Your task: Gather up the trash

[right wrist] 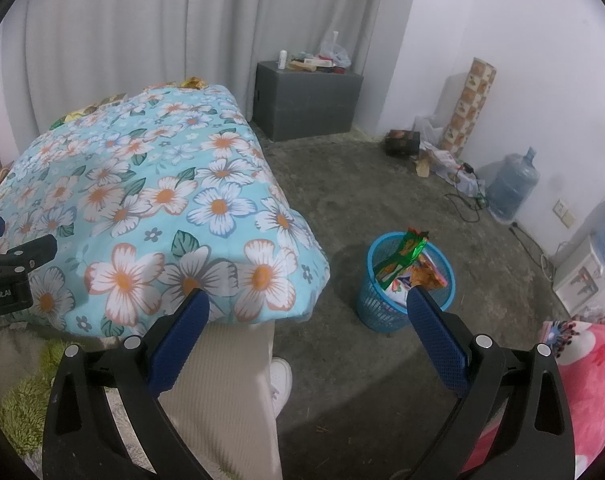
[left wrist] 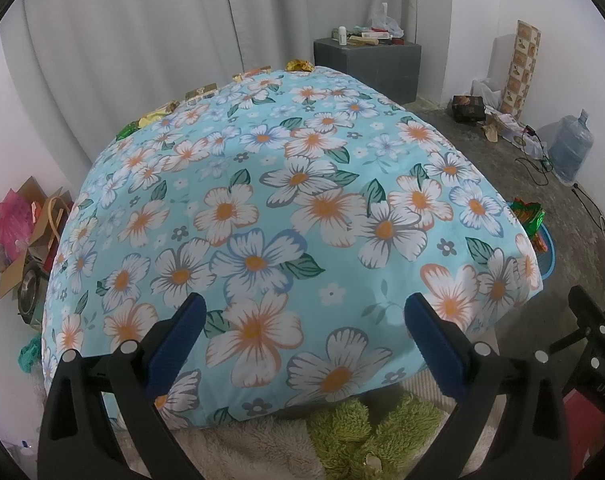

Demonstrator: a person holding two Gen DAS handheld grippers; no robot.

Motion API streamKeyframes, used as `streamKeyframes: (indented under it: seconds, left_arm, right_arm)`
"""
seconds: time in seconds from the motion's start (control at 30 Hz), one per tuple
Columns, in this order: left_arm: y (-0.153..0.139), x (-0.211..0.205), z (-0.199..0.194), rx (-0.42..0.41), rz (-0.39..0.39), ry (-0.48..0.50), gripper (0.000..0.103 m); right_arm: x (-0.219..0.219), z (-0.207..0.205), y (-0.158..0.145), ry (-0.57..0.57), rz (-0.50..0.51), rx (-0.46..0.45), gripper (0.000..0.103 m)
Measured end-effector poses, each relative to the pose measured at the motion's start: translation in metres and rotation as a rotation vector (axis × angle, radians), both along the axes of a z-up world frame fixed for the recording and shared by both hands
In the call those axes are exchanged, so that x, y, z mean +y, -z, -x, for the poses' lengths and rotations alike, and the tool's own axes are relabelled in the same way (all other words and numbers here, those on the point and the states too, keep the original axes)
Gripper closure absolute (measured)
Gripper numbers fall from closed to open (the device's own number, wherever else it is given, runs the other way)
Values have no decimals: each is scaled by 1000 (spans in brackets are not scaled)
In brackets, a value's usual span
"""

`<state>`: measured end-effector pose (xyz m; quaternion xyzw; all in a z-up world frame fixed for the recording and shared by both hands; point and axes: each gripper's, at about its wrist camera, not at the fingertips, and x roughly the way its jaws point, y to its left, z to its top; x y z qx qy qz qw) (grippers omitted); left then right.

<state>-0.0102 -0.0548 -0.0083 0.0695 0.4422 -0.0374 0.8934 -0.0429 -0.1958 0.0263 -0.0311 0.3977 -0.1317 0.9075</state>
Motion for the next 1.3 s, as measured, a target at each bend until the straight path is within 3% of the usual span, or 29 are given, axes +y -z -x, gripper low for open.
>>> streamKeyframes:
  seconds: [1.3]
  left_arm:
    - [1,1,-2,6,-4,2,6]
  right_arm:
    - [1,0,0,0,0,1,8]
